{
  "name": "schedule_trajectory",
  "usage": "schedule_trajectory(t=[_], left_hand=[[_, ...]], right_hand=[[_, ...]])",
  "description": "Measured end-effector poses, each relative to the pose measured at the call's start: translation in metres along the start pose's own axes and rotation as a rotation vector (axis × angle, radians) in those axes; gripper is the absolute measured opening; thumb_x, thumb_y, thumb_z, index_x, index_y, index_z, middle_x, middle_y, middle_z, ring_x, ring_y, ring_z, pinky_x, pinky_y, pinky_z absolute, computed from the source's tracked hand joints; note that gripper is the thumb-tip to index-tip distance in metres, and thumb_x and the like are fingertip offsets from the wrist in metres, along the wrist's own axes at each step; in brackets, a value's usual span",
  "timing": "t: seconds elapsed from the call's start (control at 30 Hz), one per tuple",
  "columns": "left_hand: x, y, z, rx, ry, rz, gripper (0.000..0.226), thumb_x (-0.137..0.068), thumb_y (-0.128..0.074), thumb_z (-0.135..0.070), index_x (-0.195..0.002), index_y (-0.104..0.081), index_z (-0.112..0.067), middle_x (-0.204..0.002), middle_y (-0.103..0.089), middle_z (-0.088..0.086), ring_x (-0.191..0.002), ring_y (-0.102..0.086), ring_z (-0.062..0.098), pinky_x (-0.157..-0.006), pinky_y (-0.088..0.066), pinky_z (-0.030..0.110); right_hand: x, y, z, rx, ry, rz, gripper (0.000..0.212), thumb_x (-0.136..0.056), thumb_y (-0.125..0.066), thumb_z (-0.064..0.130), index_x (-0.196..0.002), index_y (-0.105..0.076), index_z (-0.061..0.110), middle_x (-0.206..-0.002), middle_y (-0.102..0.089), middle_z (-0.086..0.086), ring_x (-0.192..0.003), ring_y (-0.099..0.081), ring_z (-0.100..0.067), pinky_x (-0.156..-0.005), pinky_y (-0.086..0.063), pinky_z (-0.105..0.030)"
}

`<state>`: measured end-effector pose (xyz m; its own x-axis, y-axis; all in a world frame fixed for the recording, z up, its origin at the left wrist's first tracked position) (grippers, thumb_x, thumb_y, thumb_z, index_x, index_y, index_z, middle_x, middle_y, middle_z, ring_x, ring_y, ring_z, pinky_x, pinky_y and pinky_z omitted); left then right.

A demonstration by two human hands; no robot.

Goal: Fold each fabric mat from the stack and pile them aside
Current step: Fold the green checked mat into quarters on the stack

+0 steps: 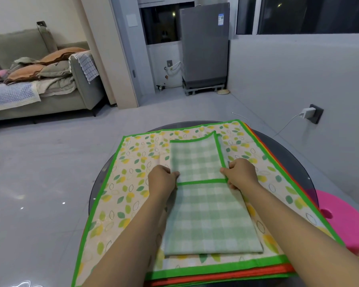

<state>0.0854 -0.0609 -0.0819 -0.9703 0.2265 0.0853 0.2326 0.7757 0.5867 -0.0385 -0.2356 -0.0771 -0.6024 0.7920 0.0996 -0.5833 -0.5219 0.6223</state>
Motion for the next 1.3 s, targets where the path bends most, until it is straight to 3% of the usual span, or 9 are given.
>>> schedule_trajectory(t=[0.13, 0.23, 0.47, 0.63, 0.73, 0.8, 0.9, 1.03, 1.3], left_hand=[[0.0, 0.001, 0.006, 0.206, 0.045, 0.021, 0.022, -0.084, -0.069, -0.016, -0.074, -0.051, -0.01, -0.06, -0.058, 0.01, -0.041, -0.052, 0.014, -0.049, -0.048, 0.026], [0.003, 0.004, 0.007, 0.417, 0.102, 0.082, 0.016, -0.085, -0.068, -0.012, -0.078, -0.054, -0.006, -0.057, -0.055, 0.009, -0.038, -0.048, 0.013, -0.043, -0.045, 0.023], [0.01, 0.016, 0.012, 0.6, 0.097, 0.203, 0.026, -0.095, -0.053, -0.031, -0.09, -0.062, -0.007, -0.06, -0.07, 0.003, -0.051, -0.065, 0.013, -0.069, -0.049, 0.032], [0.015, 0.02, 0.011, 0.697, 0.123, 0.282, 0.044, -0.099, -0.039, -0.037, -0.082, -0.064, -0.005, -0.065, -0.071, 0.007, -0.056, -0.064, 0.015, -0.086, -0.049, 0.037], [0.022, 0.028, 0.015, 0.602, 0.077, 0.276, 0.043, -0.098, -0.042, -0.035, -0.087, -0.067, -0.002, -0.063, -0.07, 0.006, -0.057, -0.064, 0.016, -0.078, -0.049, 0.034], [0.031, 0.034, 0.013, 0.431, -0.035, 0.28, 0.042, -0.098, -0.044, -0.034, -0.09, -0.071, -0.003, -0.064, -0.069, 0.001, -0.059, -0.063, 0.01, -0.065, -0.049, 0.024], [0.038, 0.037, 0.011, 0.225, -0.149, 0.255, 0.037, -0.097, -0.049, -0.034, -0.085, -0.075, -0.011, -0.084, -0.07, -0.007, -0.08, -0.06, 0.006, -0.072, -0.045, 0.02], [0.042, 0.034, 0.008, 0.042, -0.274, 0.25, 0.024, -0.093, -0.055, -0.027, -0.082, -0.074, -0.017, -0.077, -0.065, -0.007, -0.063, -0.054, 0.008, -0.059, -0.039, 0.018], [0.041, 0.034, 0.009, -0.092, -0.37, 0.25, 0.015, -0.088, -0.063, -0.024, -0.081, -0.075, -0.019, -0.088, -0.07, -0.004, -0.067, -0.059, 0.013, -0.059, -0.045, 0.02]], right_hand=[[0.002, 0.002, -0.004, -0.31, -0.062, 0.015, 0.013, -0.087, -0.064, 0.013, -0.088, -0.057, 0.002, -0.064, -0.058, -0.01, -0.041, -0.05, -0.017, -0.037, -0.045, -0.022], [0.005, 0.007, -0.006, -0.497, -0.078, 0.058, 0.014, -0.089, -0.062, 0.009, -0.095, -0.057, -0.002, -0.072, -0.058, -0.011, -0.043, -0.052, -0.018, -0.039, -0.049, -0.022], [0.009, 0.017, -0.015, -0.623, -0.016, 0.215, 0.024, -0.098, -0.045, 0.015, -0.104, -0.058, -0.003, -0.083, -0.065, -0.016, -0.064, -0.062, -0.022, -0.073, -0.055, -0.033], [0.016, 0.019, -0.016, -0.789, -0.022, 0.276, 0.036, -0.101, -0.037, 0.021, -0.09, -0.061, -0.004, -0.086, -0.064, -0.018, -0.073, -0.061, -0.024, -0.071, -0.052, -0.031], [0.02, 0.021, -0.019, -0.805, -0.02, 0.305, 0.035, -0.098, -0.045, 0.021, -0.093, -0.064, -0.007, -0.093, -0.066, -0.025, -0.077, -0.066, -0.029, -0.08, -0.053, -0.037], [0.023, 0.022, -0.023, -0.726, 0.007, 0.32, 0.035, -0.096, -0.049, 0.026, -0.099, -0.067, -0.004, -0.105, -0.066, -0.025, -0.091, -0.066, -0.034, -0.092, -0.05, -0.04], [0.031, 0.028, -0.023, -0.376, 0.131, 0.289, 0.021, -0.093, -0.055, 0.029, -0.096, -0.07, 0.015, -0.101, -0.07, 0.0, -0.09, -0.064, -0.012, -0.077, -0.049, -0.022], [0.031, 0.025, -0.024, -0.236, 0.25, 0.276, 0.013, -0.085, -0.067, 0.021, -0.097, -0.068, 0.023, -0.103, -0.066, 0.007, -0.097, -0.06, -0.007, -0.074, -0.044, -0.017], [0.032, 0.023, -0.019, 0.043, 0.38, 0.248, 0.023, -0.084, -0.066, 0.016, -0.105, -0.065, 0.025, -0.109, -0.051, 0.011, -0.09, -0.053, -0.002, -0.071, -0.04, -0.011]])
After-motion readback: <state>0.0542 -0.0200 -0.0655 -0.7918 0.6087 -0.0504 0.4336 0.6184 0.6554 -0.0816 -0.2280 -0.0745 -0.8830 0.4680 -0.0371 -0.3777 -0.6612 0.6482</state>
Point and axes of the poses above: each hand's wrist, its own x-axis away from the middle knuckle, its own y-axis out of the back of the hand, z = x × y, the point moved 3 cm from there along -x, towards the middle knuckle
